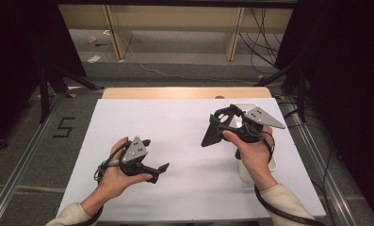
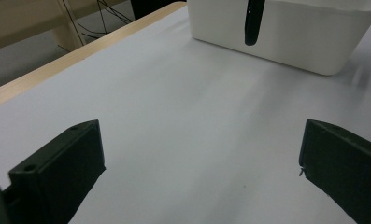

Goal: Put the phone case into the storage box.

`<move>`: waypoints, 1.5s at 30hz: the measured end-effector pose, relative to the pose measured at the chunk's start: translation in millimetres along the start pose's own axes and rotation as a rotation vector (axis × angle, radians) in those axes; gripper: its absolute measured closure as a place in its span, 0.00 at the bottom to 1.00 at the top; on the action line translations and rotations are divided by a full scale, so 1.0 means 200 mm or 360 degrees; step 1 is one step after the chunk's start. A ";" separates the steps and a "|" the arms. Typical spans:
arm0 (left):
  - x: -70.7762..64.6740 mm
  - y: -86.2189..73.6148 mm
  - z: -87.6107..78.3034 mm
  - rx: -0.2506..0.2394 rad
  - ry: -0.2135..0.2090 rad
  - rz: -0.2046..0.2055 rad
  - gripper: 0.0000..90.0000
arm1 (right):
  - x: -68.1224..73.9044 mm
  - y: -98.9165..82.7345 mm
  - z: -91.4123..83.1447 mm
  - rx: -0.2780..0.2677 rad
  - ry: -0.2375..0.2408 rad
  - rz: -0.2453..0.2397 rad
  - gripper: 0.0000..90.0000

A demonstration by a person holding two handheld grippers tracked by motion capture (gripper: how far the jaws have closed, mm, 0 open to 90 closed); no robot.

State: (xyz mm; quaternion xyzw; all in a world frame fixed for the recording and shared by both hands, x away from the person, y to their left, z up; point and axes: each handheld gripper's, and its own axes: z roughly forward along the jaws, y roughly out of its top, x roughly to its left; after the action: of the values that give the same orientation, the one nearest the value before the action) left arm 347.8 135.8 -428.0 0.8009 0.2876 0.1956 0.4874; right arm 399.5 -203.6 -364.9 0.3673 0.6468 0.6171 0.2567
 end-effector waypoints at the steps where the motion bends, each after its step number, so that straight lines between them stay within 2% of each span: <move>1: 0.00 0.00 0.00 0.0003 0.0001 0.0001 0.00 | 0.00 0.00 0.00 0.0006 -0.0006 -0.0001 0.17; 45: 0.01 -0.03 -0.02 0.0015 0.0005 -0.0015 0.00 | -0.10 0.04 -0.05 -0.0048 -0.0103 0.0032 0.17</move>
State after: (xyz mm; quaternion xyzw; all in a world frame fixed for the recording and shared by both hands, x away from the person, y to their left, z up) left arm 345.1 142.6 -431.5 0.8015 0.2929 0.1932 0.4842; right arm 405.2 -224.6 -357.5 0.3894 0.6251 0.6173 0.2768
